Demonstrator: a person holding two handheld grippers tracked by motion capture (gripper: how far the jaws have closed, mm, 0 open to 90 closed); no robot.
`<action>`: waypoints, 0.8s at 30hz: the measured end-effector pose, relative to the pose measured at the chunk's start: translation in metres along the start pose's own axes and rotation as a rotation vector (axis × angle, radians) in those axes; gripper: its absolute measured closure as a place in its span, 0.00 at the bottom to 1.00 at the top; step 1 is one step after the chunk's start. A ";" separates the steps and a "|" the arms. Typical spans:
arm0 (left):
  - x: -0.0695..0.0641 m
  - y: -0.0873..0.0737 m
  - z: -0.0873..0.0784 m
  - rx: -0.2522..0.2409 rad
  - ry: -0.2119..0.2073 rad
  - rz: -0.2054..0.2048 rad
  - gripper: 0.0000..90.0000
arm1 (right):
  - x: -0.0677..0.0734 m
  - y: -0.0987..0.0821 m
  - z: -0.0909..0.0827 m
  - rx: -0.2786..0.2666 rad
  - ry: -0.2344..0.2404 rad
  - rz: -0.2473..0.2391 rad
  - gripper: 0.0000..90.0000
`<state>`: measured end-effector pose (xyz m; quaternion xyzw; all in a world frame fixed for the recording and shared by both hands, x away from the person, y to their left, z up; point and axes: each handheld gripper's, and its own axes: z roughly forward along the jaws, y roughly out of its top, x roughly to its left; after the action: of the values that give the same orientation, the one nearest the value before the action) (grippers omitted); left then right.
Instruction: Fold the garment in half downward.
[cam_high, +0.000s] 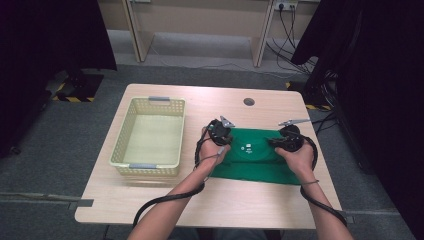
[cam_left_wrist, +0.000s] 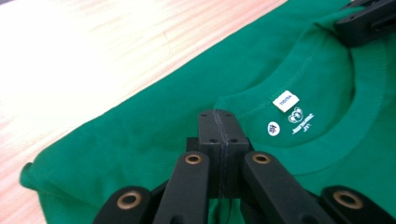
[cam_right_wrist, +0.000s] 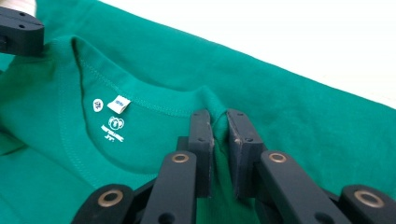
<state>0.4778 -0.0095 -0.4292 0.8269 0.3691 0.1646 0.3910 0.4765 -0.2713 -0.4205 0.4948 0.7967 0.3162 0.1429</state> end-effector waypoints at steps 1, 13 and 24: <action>-0.001 0.000 -0.002 -0.006 -0.003 0.003 1.00 | 0.000 -0.001 -0.002 -0.006 0.006 0.009 0.91; -0.013 -0.009 -0.026 -0.048 -0.046 0.037 0.99 | 0.004 -0.012 -0.022 -0.054 0.032 0.003 0.90; -0.025 -0.025 -0.036 -0.046 -0.079 0.074 0.99 | 0.013 -0.029 -0.032 -0.070 0.030 -0.016 0.89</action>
<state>0.4290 0.0015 -0.4248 0.8366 0.3188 0.1543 0.4179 0.4327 -0.2803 -0.4142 0.4782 0.7913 0.3500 0.1508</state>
